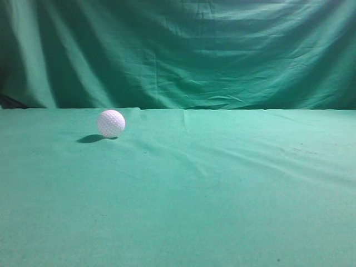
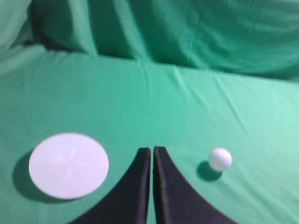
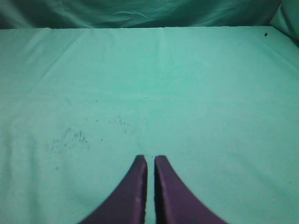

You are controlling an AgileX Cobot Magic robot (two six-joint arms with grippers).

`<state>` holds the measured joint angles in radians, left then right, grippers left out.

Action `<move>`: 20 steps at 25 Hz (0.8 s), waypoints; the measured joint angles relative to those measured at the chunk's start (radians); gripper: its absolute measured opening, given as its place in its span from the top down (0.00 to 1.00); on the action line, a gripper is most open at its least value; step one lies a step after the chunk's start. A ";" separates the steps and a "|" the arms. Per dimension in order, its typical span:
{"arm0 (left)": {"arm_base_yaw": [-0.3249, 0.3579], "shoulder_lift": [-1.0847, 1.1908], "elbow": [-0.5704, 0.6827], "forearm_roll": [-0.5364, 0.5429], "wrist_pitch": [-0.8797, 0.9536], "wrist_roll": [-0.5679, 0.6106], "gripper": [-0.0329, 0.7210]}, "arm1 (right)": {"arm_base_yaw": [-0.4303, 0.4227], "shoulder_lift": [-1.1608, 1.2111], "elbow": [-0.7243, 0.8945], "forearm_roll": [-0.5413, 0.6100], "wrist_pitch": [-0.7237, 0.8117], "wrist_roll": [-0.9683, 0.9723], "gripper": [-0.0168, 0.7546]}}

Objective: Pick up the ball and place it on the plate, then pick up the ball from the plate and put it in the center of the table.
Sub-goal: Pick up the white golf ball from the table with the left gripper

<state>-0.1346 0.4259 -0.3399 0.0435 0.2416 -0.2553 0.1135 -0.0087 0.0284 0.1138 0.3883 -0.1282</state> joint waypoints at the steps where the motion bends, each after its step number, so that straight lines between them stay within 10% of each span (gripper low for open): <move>1: 0.000 0.033 0.000 0.000 0.000 -0.003 0.96 | 0.000 0.000 0.000 0.000 0.000 0.000 0.98; 7: 0.000 0.184 -0.060 -0.109 0.077 0.089 0.96 | 0.000 0.000 0.000 0.000 0.000 0.000 0.98; 20: -0.005 0.573 -0.399 -0.687 0.366 0.935 0.96 | 0.000 0.000 0.000 0.000 0.000 0.000 0.98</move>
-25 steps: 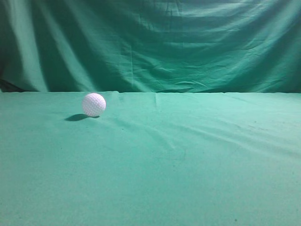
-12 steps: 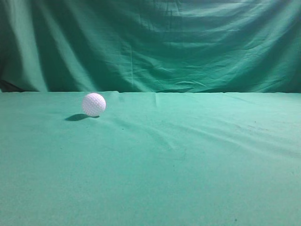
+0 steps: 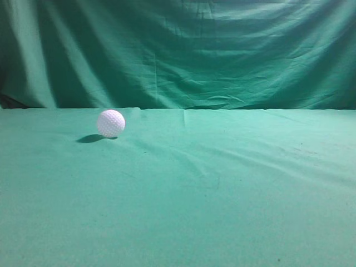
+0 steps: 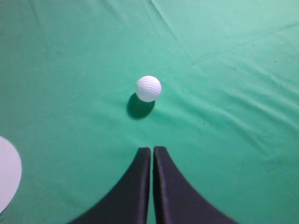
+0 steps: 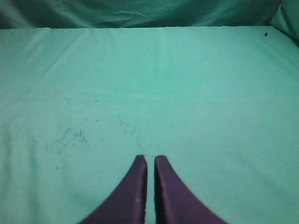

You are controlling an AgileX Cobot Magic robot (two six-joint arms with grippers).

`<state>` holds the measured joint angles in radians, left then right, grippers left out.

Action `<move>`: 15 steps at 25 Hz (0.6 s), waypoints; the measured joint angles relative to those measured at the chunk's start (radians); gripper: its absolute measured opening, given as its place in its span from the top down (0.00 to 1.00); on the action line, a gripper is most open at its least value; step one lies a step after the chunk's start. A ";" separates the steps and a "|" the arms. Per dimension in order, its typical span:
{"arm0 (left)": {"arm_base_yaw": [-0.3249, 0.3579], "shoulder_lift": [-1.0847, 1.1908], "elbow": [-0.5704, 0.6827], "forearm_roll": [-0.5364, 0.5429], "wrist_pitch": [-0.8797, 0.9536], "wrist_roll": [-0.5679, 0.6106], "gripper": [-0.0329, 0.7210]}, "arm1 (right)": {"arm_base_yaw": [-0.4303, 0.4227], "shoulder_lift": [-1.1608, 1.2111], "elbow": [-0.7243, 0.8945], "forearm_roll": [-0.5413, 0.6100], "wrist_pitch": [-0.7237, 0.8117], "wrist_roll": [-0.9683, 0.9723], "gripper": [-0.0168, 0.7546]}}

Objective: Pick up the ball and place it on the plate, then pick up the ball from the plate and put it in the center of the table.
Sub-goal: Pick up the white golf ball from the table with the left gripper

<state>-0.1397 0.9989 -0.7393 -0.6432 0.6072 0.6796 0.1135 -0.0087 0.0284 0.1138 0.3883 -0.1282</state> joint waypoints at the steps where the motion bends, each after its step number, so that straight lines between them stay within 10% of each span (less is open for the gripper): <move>1: -0.014 0.036 -0.018 -0.018 0.000 0.023 0.96 | 0.000 0.000 0.000 0.000 0.000 0.000 0.91; 15: -0.274 0.564 -0.419 0.382 0.065 -0.225 0.96 | 0.000 0.000 0.000 0.000 0.000 0.000 0.91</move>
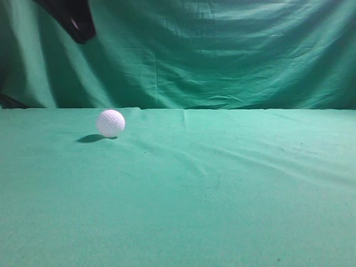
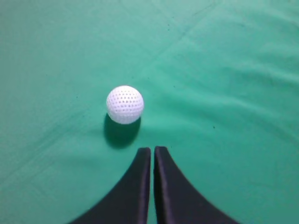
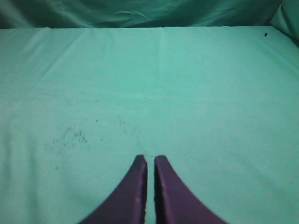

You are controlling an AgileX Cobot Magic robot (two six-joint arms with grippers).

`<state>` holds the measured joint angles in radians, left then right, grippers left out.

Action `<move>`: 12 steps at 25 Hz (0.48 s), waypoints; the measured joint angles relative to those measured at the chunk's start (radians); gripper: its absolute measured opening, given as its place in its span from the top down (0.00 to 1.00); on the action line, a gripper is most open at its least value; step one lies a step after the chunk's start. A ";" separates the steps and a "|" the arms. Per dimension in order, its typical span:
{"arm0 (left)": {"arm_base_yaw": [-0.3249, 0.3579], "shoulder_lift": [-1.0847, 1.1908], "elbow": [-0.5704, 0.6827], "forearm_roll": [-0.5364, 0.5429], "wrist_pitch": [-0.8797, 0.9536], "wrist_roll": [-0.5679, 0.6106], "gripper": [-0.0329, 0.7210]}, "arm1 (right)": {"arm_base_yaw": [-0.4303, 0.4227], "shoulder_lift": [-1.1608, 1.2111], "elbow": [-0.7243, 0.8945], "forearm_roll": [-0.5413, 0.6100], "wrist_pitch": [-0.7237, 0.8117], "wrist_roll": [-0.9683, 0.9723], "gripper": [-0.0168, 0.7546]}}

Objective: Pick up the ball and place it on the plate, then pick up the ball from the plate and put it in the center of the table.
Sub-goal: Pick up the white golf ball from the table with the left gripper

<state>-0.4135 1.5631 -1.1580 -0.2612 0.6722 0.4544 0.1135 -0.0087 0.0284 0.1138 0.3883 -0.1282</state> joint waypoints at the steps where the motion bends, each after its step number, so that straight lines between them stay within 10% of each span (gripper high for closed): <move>1: 0.000 0.034 -0.033 0.011 0.008 -0.007 0.96 | 0.000 0.000 0.000 0.000 0.000 0.000 0.91; 5: 0.000 0.148 -0.132 0.036 0.017 -0.010 0.89 | 0.000 0.000 0.000 0.000 0.000 0.000 0.91; 12: 0.000 0.275 -0.168 0.040 0.017 -0.033 0.22 | 0.000 0.000 0.000 0.000 0.000 0.000 0.98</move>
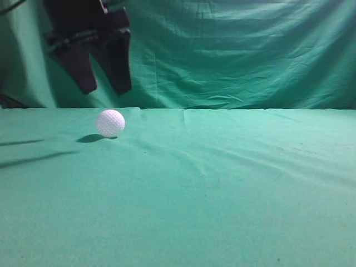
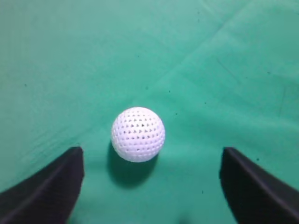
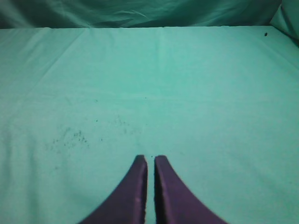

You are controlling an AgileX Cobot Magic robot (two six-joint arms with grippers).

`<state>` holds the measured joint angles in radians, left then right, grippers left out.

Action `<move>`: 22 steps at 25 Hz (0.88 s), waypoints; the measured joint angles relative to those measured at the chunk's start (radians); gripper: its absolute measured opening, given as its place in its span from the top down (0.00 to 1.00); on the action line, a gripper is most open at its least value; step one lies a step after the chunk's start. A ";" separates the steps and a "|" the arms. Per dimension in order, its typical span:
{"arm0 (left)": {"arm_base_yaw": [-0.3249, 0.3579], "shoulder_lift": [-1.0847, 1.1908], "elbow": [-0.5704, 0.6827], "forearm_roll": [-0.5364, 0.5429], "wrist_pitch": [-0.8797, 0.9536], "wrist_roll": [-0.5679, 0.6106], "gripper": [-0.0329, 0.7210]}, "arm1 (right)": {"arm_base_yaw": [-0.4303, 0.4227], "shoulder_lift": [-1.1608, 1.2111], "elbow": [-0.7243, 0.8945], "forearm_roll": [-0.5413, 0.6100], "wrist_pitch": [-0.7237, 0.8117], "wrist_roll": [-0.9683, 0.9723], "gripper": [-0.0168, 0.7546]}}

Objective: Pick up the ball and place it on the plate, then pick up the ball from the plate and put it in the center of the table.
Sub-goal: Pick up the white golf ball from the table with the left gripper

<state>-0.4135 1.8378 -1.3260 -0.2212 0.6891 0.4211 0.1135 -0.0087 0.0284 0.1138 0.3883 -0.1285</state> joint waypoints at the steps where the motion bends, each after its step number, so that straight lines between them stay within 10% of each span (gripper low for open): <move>1: 0.000 0.014 -0.003 0.000 -0.006 -0.005 0.16 | 0.000 0.000 0.000 0.000 0.000 0.000 0.91; 5: 0.000 0.066 -0.007 0.000 -0.053 -0.020 0.12 | 0.000 0.000 0.000 0.000 0.000 0.000 0.98; 10: 0.000 0.109 -0.009 0.000 -0.076 -0.024 0.37 | 0.000 0.000 0.000 0.000 0.000 0.000 0.98; 22: 0.000 0.143 -0.010 0.000 -0.090 -0.026 0.53 | 0.000 0.000 0.000 0.000 0.000 0.000 0.91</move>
<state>-0.4135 1.9807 -1.3356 -0.2212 0.5987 0.3955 0.1135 -0.0087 0.0284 0.1138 0.3883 -0.1285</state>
